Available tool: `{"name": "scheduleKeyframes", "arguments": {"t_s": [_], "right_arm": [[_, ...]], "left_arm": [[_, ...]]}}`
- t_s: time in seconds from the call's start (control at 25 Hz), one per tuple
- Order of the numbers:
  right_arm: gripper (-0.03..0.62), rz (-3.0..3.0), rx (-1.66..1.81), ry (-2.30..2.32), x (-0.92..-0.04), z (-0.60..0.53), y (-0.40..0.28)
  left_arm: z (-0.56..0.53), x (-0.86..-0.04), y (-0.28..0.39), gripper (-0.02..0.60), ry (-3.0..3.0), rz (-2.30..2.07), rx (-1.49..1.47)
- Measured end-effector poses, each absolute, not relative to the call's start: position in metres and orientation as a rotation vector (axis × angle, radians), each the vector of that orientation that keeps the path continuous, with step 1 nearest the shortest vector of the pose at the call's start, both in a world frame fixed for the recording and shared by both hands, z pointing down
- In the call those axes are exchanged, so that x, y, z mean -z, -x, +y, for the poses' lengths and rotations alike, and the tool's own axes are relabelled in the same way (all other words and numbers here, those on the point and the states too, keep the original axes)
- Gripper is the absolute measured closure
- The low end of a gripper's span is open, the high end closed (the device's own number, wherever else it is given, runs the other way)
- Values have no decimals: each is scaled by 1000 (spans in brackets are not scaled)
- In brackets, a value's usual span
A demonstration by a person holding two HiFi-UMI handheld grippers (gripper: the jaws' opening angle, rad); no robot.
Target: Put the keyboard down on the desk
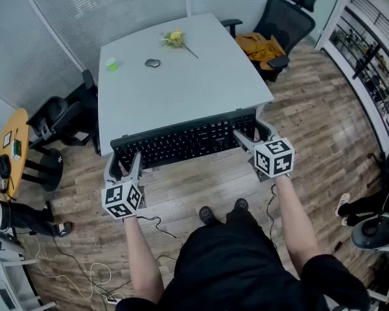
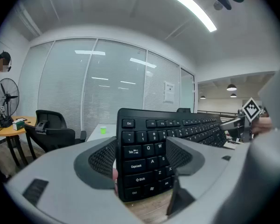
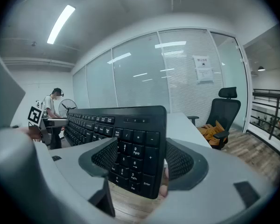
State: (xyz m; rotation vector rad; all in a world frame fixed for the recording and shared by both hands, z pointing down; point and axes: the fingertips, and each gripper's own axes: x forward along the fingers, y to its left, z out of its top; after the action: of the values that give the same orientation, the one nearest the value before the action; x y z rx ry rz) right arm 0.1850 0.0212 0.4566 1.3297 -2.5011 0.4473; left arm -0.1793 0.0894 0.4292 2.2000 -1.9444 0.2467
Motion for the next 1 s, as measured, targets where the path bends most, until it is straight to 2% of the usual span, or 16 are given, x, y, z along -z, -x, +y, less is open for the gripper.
{"name": "scheduleKeyframes", "arguments": {"t_s": [1.0], "right_arm": [[269, -2508, -437, -1335, -452, 14, -179]], "left_arm": [[82, -433, 186, 255, -2201, -1928, -228]]}}
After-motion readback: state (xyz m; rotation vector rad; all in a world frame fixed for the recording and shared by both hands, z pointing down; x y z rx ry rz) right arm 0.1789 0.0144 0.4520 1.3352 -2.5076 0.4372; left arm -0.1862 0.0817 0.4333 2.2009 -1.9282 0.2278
